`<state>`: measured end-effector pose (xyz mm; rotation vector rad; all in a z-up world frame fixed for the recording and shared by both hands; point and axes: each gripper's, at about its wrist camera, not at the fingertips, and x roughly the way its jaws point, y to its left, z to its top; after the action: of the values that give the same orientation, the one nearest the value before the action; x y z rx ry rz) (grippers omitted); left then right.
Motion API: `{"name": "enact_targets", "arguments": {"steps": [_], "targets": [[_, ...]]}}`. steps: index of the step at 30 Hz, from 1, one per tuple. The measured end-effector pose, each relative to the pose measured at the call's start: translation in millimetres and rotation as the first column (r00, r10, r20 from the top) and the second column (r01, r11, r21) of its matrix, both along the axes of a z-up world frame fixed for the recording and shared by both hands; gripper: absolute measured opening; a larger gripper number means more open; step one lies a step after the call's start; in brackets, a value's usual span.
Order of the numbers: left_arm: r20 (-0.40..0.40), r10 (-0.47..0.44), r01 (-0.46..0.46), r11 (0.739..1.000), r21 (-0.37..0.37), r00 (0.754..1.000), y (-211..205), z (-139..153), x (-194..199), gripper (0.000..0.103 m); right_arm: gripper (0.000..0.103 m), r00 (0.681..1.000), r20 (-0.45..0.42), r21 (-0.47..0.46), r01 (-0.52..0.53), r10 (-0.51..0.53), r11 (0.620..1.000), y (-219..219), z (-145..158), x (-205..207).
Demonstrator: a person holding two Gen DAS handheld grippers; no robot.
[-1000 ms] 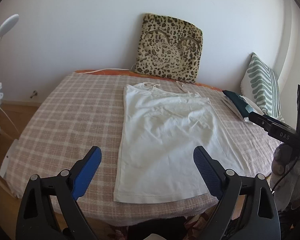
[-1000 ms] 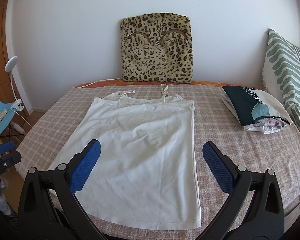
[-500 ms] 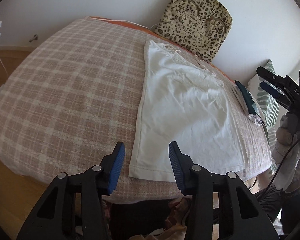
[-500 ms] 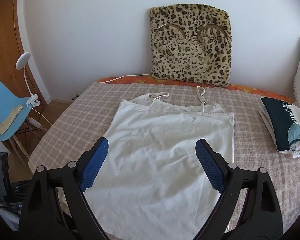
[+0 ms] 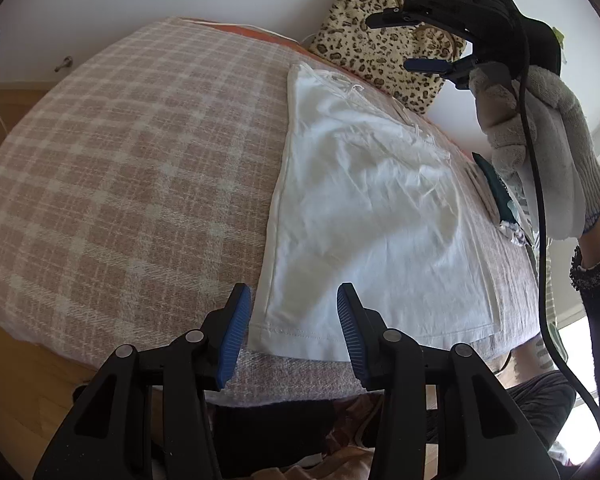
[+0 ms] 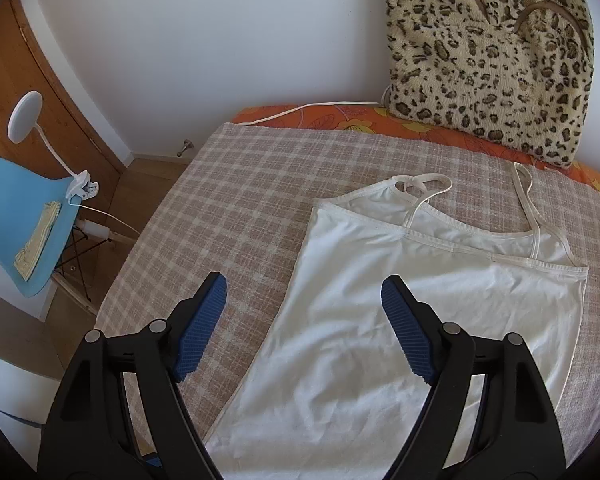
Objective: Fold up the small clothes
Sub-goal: 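Move left gripper to the camisole hem while right gripper reaches the strap, then close left gripper on the side hem while right gripper pinches the shoulder strap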
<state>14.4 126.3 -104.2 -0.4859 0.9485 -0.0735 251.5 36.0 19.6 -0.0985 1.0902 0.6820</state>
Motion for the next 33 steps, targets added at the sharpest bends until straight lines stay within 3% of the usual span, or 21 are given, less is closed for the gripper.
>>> {"name": "enact_targets", "arguments": {"steps": [2, 8, 11, 16, 20, 24, 33], "targets": [[-0.006, 0.001, -0.001, 1.0, -0.003, 1.0, 2.3, -2.1, -0.1, 0.042, 0.074, 0.998, -0.059, -0.011, 0.007, -0.008, 1.0, 12.6, -15.0, 15.1], [-0.015, 0.051, -0.052, 0.998, -0.042, 0.999, 14.7, -9.1, -3.4, 0.042, 0.071, 0.99, -0.134, -0.072, 0.03, -0.04, 0.997, 43.1, -55.1, 49.2], [-0.006, 0.042, -0.042, 0.999, -0.023, 0.999, 11.4, -8.7, -1.5, 0.042, 0.064, 0.988, -0.15, -0.119, 0.019, -0.037, 0.993, 61.1, -71.7, 60.7], [-0.034, 0.01, -0.013, 0.997, -0.074, 0.999, 0.8, -14.4, 6.5, 0.042, 0.064, 0.993, -0.119, -0.205, -0.015, -0.01, 0.979, 88.3, -91.4, 67.2], [-0.055, -0.008, 0.007, 1.0, -0.017, 0.998, -5.5, -20.3, 9.1, 0.041, 0.064, 0.994, -0.104, -0.272, -0.009, -0.02, 0.962, 98.8, -106.2, 73.6], [-0.051, 0.019, -0.021, 0.998, -0.053, 0.999, 5.2, -21.3, 6.3, 0.032, 0.063, 0.996, -0.088, -0.307, 0.001, -0.03, 0.952, 105.3, -115.6, 82.7], [-0.038, -0.033, 0.032, 0.999, -0.021, 0.999, -0.8, -19.0, 10.3, 0.031, 0.061, 0.998, -0.068, -0.398, -0.023, -0.004, 0.917, 121.8, -133.2, 87.1]]}}
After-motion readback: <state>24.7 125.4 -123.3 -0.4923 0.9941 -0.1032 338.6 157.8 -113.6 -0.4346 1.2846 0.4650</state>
